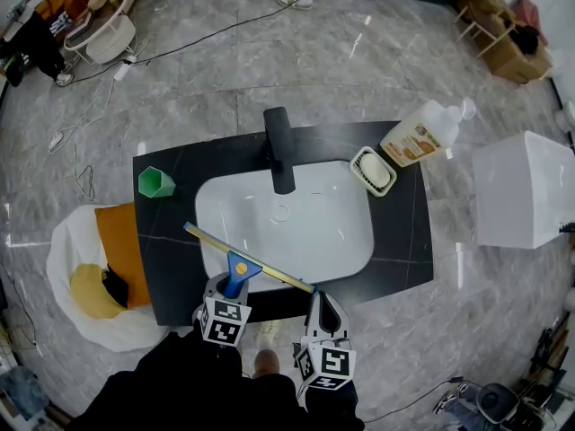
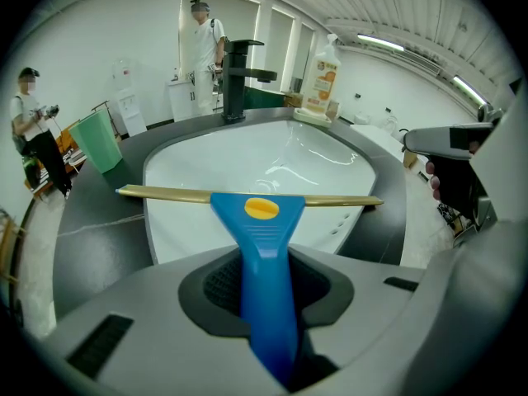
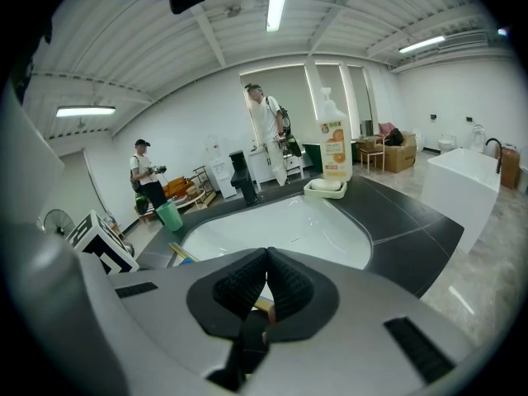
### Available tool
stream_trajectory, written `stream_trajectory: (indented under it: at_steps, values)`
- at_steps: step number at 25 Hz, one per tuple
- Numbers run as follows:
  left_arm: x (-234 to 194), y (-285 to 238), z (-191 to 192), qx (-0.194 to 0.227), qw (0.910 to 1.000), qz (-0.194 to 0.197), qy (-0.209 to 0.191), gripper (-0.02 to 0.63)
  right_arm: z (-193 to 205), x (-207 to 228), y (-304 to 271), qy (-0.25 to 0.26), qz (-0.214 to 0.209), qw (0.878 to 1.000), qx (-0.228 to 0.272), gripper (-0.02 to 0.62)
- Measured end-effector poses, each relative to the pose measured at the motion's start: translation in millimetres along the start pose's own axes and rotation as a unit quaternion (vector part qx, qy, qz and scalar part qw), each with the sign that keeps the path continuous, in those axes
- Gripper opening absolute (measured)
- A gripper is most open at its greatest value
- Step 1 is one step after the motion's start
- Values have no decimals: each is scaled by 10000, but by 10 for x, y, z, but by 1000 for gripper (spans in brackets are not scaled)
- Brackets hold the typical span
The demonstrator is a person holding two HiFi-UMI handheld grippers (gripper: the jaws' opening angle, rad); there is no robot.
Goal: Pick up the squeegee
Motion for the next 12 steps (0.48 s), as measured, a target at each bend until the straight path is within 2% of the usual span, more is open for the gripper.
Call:
stream_trajectory:
  at_steps: [12]
  values:
    - [42,251,-176,432,9990,-139,8,109,-160,-2,195,89,-16,9996,250,15]
Point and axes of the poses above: the fingertips, and each gripper's own axes: y backward along the fingers, x to its right, z out of its underside, the point moved 7 cm from there along y, backward along the fingers, and after that the axes turned 10 degrees about z, right-handed, at the moved point
